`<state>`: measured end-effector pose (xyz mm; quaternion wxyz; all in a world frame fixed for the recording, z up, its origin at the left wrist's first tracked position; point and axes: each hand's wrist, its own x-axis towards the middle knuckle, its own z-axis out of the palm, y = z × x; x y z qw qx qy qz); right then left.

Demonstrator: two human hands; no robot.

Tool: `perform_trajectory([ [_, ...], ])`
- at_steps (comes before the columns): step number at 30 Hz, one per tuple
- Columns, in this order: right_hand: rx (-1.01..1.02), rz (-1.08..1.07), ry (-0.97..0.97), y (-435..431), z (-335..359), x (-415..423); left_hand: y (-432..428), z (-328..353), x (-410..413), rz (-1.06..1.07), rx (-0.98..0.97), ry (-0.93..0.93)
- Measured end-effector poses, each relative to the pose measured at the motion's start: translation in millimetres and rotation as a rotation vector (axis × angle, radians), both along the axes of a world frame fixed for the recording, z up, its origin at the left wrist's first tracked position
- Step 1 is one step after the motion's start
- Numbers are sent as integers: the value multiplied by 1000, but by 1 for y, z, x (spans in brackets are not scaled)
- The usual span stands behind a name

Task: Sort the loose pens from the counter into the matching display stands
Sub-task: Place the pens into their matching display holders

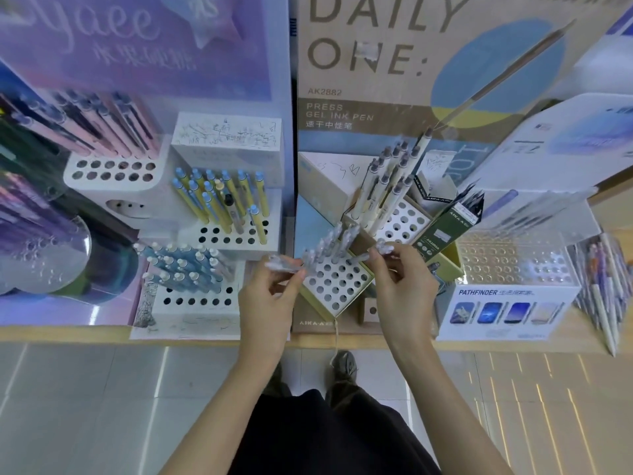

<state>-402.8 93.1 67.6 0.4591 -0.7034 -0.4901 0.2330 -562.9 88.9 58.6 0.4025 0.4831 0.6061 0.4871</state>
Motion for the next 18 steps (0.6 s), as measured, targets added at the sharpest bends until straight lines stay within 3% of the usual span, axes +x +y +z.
perform_trajectory([
  [6,58,90,-101,0,-3,5,1,-11,22,59,47,227],
  [12,107,214,-260,0,-11,8,1,-14,45,145,8,385],
  [18,109,241,-298,8,-15,10,3,-11,64,206,-69,570],
])
